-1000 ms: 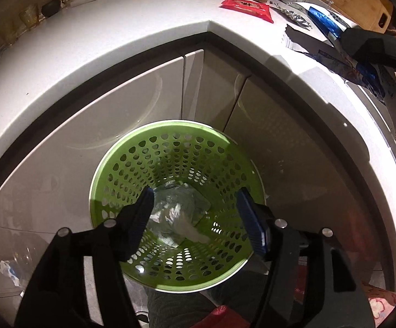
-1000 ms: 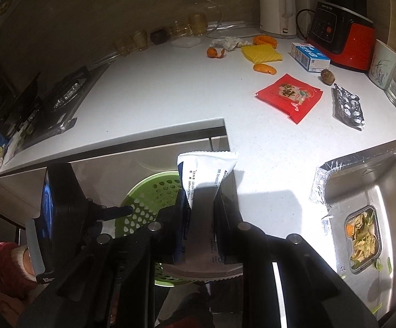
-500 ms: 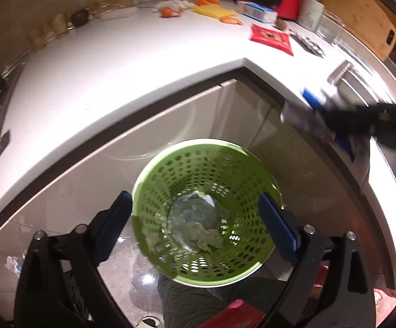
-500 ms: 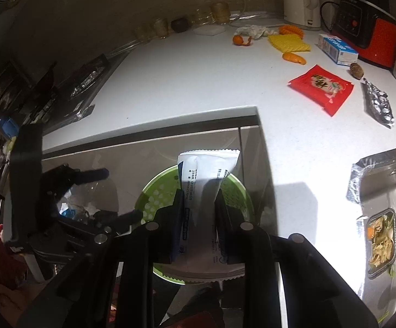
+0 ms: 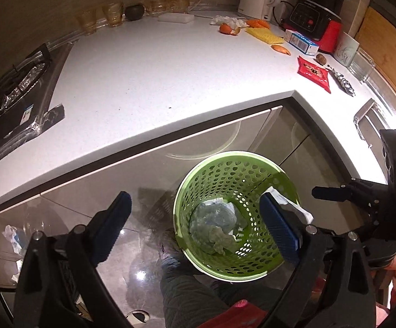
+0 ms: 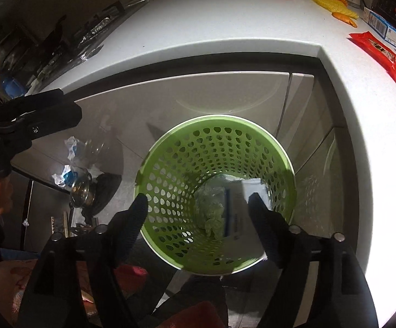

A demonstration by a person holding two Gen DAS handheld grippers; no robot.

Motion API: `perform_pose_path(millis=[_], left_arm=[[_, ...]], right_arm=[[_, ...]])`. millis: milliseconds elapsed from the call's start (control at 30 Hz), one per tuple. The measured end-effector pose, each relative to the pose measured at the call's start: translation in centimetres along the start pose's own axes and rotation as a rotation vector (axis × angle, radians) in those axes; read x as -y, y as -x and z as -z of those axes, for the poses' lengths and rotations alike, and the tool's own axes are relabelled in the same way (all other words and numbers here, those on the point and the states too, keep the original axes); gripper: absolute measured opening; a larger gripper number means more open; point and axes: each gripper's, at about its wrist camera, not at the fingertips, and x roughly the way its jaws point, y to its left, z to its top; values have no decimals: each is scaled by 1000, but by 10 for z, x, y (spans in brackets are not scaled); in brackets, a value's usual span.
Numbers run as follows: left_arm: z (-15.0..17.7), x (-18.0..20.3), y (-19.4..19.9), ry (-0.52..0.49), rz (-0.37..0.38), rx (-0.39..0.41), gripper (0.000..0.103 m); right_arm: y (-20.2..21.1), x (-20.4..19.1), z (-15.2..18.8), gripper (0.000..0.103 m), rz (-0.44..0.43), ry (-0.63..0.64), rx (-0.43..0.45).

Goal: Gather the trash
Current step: 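Carry the tissue and packet to the green basket and release both, then move the left tool to the white sponge while the right tool approaches the yellow foam net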

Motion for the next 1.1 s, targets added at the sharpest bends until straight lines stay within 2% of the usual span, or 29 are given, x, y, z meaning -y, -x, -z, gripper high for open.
perform_pose_path(millis=[67, 267, 533, 667, 833, 1100], left_arm=[[-2, 2, 3, -2, 1, 9, 90], [-9, 12, 9, -27, 5, 28, 91], [-23, 24, 12, -51, 21, 40, 91], [-34, 31, 12, -61, 35, 48, 95], [-59, 42, 9, -104, 71, 58, 95], [-131, 62, -19, -183, 155, 88, 95]], right_arm=[[6, 0, -1, 87, 3, 3, 12], [28, 1, -8, 95, 14, -7, 67], [50, 15, -13, 98, 45, -47, 114], [63, 27, -14, 100, 84, -86, 142], [83, 48, -19, 100, 145, -154, 191], [106, 90, -51, 100, 263, -276, 269]])
